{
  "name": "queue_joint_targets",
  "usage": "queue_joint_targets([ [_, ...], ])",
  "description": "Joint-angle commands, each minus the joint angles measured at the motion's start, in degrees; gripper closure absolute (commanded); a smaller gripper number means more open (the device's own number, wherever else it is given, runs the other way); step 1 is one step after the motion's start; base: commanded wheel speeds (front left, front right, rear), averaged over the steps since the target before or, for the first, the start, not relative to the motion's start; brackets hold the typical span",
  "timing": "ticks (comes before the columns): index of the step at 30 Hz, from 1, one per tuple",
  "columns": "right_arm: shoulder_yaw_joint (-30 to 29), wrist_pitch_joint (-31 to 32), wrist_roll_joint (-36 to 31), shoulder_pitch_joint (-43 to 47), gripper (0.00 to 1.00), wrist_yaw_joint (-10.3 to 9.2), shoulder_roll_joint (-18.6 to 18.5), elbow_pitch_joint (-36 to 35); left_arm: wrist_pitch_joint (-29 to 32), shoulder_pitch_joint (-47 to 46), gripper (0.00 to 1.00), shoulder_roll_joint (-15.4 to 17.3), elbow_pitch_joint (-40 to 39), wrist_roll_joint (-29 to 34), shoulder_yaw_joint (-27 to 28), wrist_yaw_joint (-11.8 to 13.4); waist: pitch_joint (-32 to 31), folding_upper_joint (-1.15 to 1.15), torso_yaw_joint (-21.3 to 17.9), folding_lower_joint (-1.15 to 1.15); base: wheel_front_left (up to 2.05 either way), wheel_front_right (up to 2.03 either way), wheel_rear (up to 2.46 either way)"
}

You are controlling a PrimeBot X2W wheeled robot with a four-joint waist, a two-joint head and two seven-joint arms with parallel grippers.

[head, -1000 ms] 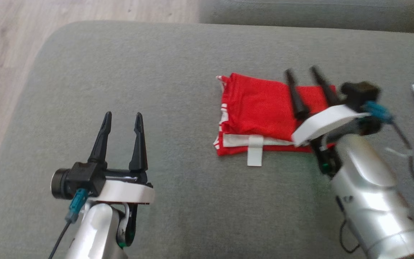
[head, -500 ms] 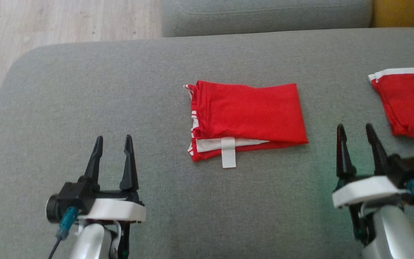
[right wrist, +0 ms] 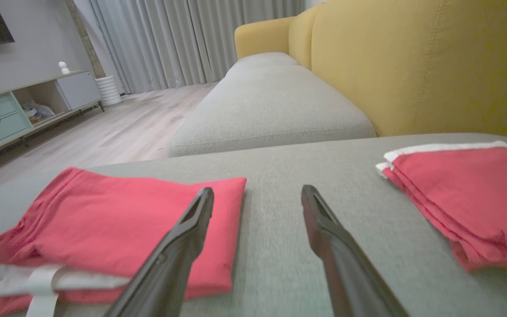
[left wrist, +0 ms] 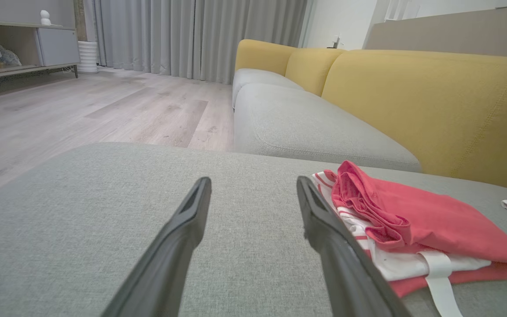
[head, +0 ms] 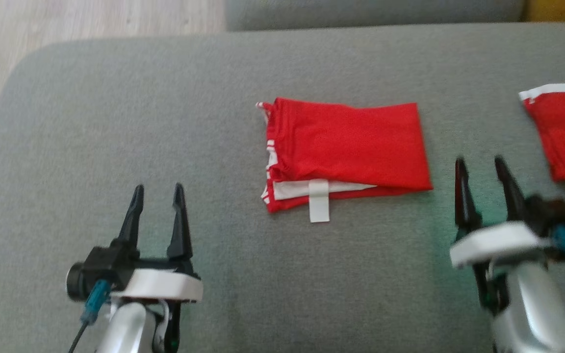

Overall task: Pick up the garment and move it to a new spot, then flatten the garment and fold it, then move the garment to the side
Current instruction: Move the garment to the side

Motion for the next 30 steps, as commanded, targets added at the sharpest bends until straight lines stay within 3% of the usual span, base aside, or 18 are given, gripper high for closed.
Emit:
queue_joint_targets([
  [1,1.2,0.2,0.1,-3.0,0.00,0.37,-0.1,-1.5,-0.4,-2.7,0.00,0.2,-2.0,0.2,1.5,-0.2,1.5,0.00,1.3,-0.01,0.00,0.00,0.00],
  [13,-1.7,8.9,2.1,-16.4,0.00,0.37,-0.1,19.2,-0.4,-5.5,0.00,0.2,-1.5,-0.9,-1.2,0.5,6.1,0.00,7.0,-0.01,0.00,0.00,0.00],
  [22,1.8,11.9,3.2,-20.1,0.00,0.37,-0.1,31.1,-0.4,-6.0,0.00,0.2,-2.0,-1.1,-1.0,0.7,6.1,0.00,7.6,-0.01,0.00,0.00,0.00],
  [23,2.4,12.0,3.3,-20.5,0.12,0.37,-0.1,31.9,-0.4,-6.1,0.00,0.2,-2.0,-1.1,-1.1,0.7,6.1,0.00,7.6,-0.01,0.00,0.00,0.00],
  [24,2.9,12.0,3.4,-20.8,0.84,0.37,-0.1,32.5,-0.4,-6.2,0.00,0.2,-2.1,-1.0,-1.1,0.7,6.1,0.00,7.5,-0.01,0.00,0.00,0.00],
  [25,3.6,11.7,3.5,-21.1,1.00,0.37,-0.1,32.9,-0.4,-6.2,0.00,0.2,-2.1,-1.0,-1.1,0.7,6.0,0.00,7.4,-0.01,0.00,0.00,0.00],
  [30,5.1,8.4,2.5,-22.1,1.00,0.37,-0.1,33.9,-0.4,-5.8,0.00,0.2,-2.0,-0.6,-0.7,0.7,4.9,0.00,6.3,-0.01,0.00,0.00,0.00],
])
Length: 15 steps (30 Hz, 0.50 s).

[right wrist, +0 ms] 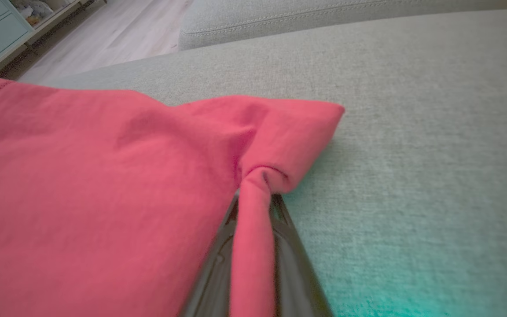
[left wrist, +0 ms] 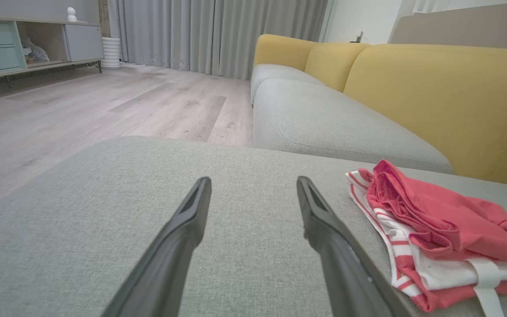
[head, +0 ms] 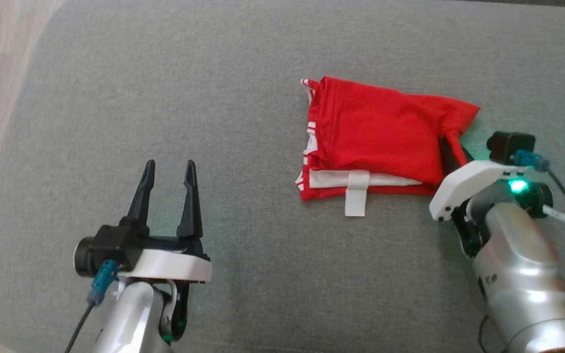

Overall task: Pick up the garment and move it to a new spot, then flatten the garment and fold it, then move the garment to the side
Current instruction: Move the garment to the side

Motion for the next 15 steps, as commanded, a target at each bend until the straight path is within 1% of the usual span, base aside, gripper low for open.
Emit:
queue_joint_targets([
  [1,1.9,-0.9,-1.4,1.1,1.00,0.37,1.1,0.6,-0.4,-1.5,0.00,0.3,-1.8,0.1,1.6,0.5,-0.9,0.00,-0.8,0.00,0.00,0.00,0.00],
  [4,2.5,-3.2,-3.1,1.1,1.00,0.37,0.6,0.2,-0.4,-0.8,0.00,0.3,-1.8,0.3,1.5,0.3,-2.3,0.00,-2.0,0.00,0.00,0.00,0.00],
  [8,4.1,-5.0,-5.3,1.7,1.00,0.37,-1.3,-1.4,-0.4,0.0,0.00,0.3,-1.9,0.4,1.4,0.2,-4.2,0.00,-4.0,0.00,0.00,0.00,0.00],
  [14,8.2,-3.6,-7.6,2.4,1.00,0.37,-6.2,-6.0,-0.4,0.9,0.00,0.3,-2.1,0.2,0.4,0.3,-5.8,0.00,-7.5,0.00,0.00,0.00,0.00],
  [15,8.2,-3.6,-7.6,2.4,1.00,0.37,-6.2,-6.0,-0.4,0.9,0.00,0.3,-2.1,0.2,0.4,0.3,-5.8,0.00,-7.5,0.00,0.00,0.00,0.00],
])
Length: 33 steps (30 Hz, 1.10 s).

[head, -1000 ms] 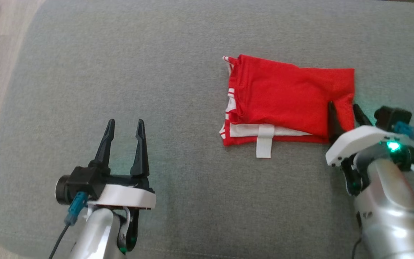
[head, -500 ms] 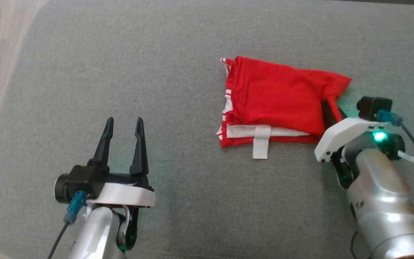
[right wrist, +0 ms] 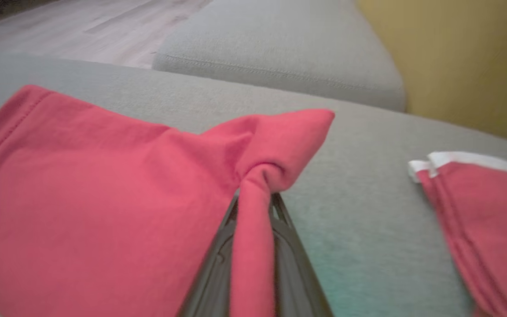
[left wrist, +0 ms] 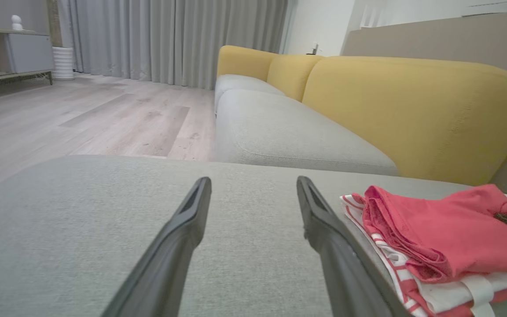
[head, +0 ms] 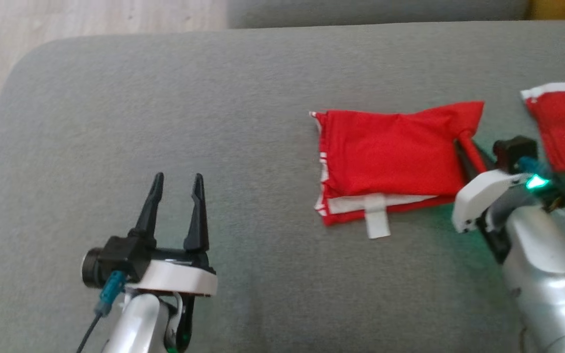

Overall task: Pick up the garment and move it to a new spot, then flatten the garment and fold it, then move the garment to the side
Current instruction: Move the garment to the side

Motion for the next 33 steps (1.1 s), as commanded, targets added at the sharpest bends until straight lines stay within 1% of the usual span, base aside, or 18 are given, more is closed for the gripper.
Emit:
queue_joint_targets([
  [1,1.4,0.3,-0.2,-0.7,1.00,0.37,-1.0,-2.5,-0.4,-0.9,0.00,0.3,-2.0,0.2,1.5,0.4,-0.5,0.00,-1.6,0.00,0.00,0.00,0.00],
  [5,3.1,3.5,-0.2,-2.0,1.00,0.37,-6.9,-6.7,-0.4,-1.3,0.00,0.3,-2.3,0.5,1.6,0.5,0.9,0.00,-3.9,0.00,0.00,0.00,0.00],
  [10,3.2,7.0,0.7,-4.6,1.00,0.37,-15.9,-9.6,-0.4,-3.1,0.00,0.3,-2.6,0.9,1.5,0.3,4.1,0.00,-4.9,0.00,0.00,0.00,0.00],
  [14,1.5,8.1,1.5,-6.5,1.00,0.37,-22.4,-9.6,-0.4,-4.4,0.00,0.3,-2.4,1.2,1.7,0.0,6.5,0.00,-5.0,0.00,0.00,0.00,0.00],
  [18,-1.1,8.0,1.3,-8.3,1.00,0.37,-26.6,-8.0,-0.4,-5.5,0.00,0.3,-2.2,1.4,2.3,-0.4,8.6,0.00,-4.6,0.00,0.00,0.00,0.00],
  [25,-5.0,7.8,-2.2,-10.9,1.00,0.37,-31.8,-2.9,-0.4,-7.3,0.00,0.3,-2.1,1.4,2.6,-0.9,11.1,0.00,-3.3,0.00,0.00,0.00,0.00],
  [30,-7.7,7.5,-4.5,-11.9,1.00,0.37,-32.0,-0.5,-0.4,-7.5,0.00,0.3,-2.0,1.4,3.2,-1.1,11.6,0.00,-2.9,0.00,0.00,0.00,0.00],
  [33,-8.9,7.1,-5.0,-12.2,1.00,0.37,-31.3,0.2,-0.4,-7.4,0.00,0.3,-2.0,1.4,3.5,-1.2,11.8,0.00,-2.9,0.00,0.00,0.00,0.00],
])
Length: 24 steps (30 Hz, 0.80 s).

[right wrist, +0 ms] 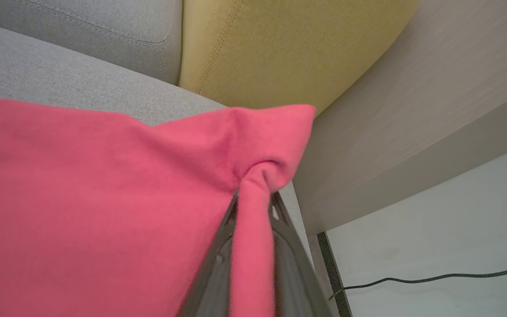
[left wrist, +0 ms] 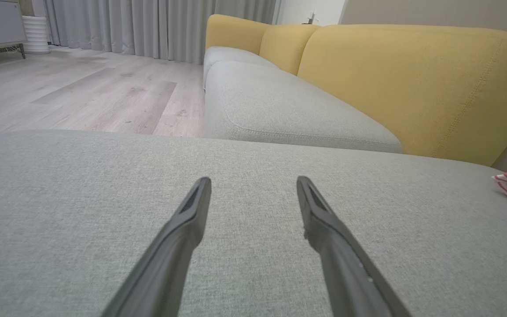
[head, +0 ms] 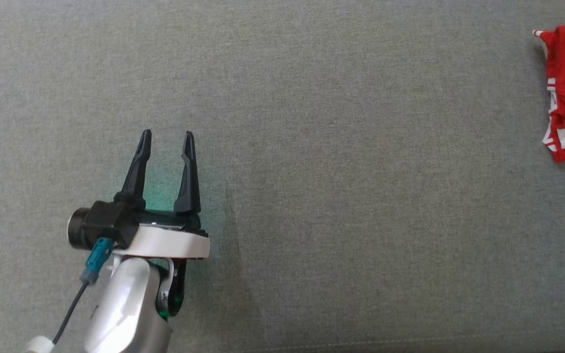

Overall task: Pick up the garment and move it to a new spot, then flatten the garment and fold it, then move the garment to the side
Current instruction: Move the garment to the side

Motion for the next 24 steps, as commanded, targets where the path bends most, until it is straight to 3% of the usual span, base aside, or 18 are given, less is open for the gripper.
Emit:
queue_joint_targets([
  [1,-0.2,-0.5,-0.7,-0.4,1.00,0.37,-1.8,-1.2,-0.4,-1.2,0.00,0.4,-1.6,0.4,2.1,-0.1,0.0,0.00,-0.1,0.00,0.00,0.00,0.00],
  [4,-1.6,-0.4,-1.7,-0.7,1.00,0.37,-0.8,-1.1,-0.4,-1.3,0.00,0.4,-1.5,0.4,2.2,0.0,-0.1,0.00,-0.2,0.00,0.00,0.00,0.00],
  [7,-2.9,-0.2,-2.8,-0.5,0.00,0.37,0.7,-1.5,-0.4,-1.3,0.00,0.4,-1.4,0.3,2.3,0.0,-0.6,0.00,-0.3,0.00,0.00,0.00,0.00],
  [16,-4.9,0.4,-4.9,0.6,0.00,0.37,6.4,-6.8,-0.4,-0.1,0.00,0.4,-0.9,-0.4,2.3,0.2,-4.6,0.00,-0.8,0.00,0.00,0.00,0.00],
  [24,-2.0,-5.6,1.7,3.8,0.00,0.37,18.2,-17.6,-0.4,2.2,0.00,0.4,-1.7,-0.2,3.1,0.7,-10.8,0.00,-0.9,0.00,0.00,0.00,0.00],
])
